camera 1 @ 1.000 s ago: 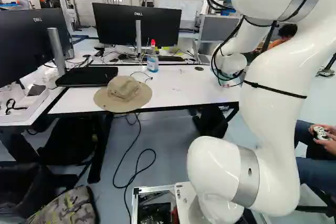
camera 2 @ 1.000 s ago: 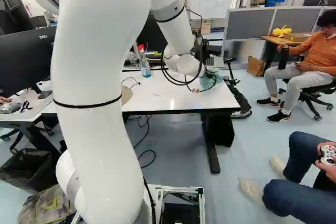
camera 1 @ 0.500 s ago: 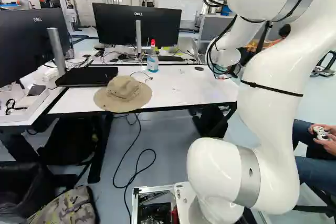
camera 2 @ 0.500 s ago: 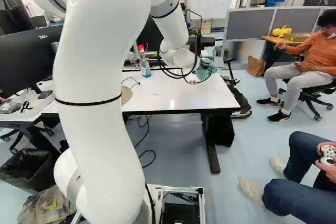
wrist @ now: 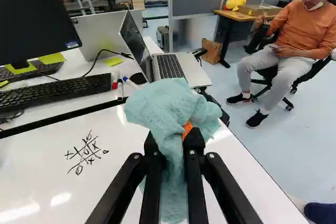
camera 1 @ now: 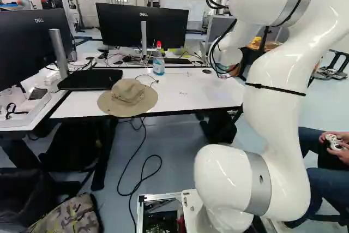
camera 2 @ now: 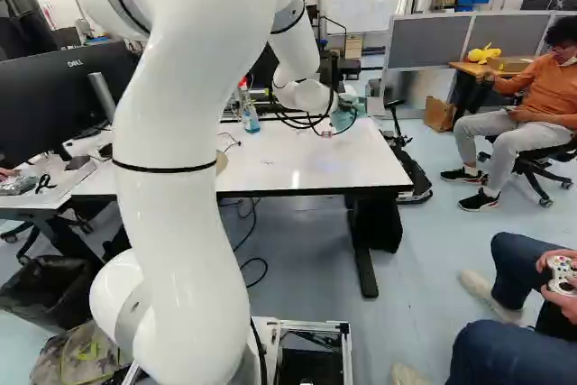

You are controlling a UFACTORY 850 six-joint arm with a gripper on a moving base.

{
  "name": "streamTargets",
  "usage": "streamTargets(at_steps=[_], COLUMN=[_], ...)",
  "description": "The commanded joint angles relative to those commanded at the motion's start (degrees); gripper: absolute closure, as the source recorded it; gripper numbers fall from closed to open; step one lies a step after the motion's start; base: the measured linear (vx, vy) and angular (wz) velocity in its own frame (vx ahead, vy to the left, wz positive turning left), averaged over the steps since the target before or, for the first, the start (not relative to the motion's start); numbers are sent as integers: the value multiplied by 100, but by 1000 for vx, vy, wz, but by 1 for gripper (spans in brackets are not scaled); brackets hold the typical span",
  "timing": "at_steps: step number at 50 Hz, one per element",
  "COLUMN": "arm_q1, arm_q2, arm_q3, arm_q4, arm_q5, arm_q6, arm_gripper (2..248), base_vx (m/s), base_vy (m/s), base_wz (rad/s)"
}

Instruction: Clean the table with the green towel

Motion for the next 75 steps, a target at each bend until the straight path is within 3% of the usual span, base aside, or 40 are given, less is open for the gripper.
streamTargets(at_steps=[44,75], arm_q1=[536,865], arm_q2=[-799,-1479], arm_q3=[-1017,-1921], arm_q4=[0,0], arm_q5=[52,-298], arm_q6=[0,0], arm_gripper=[201,201], base_vx=[0,0], base_vy=[0,0], base_wz=[0,0])
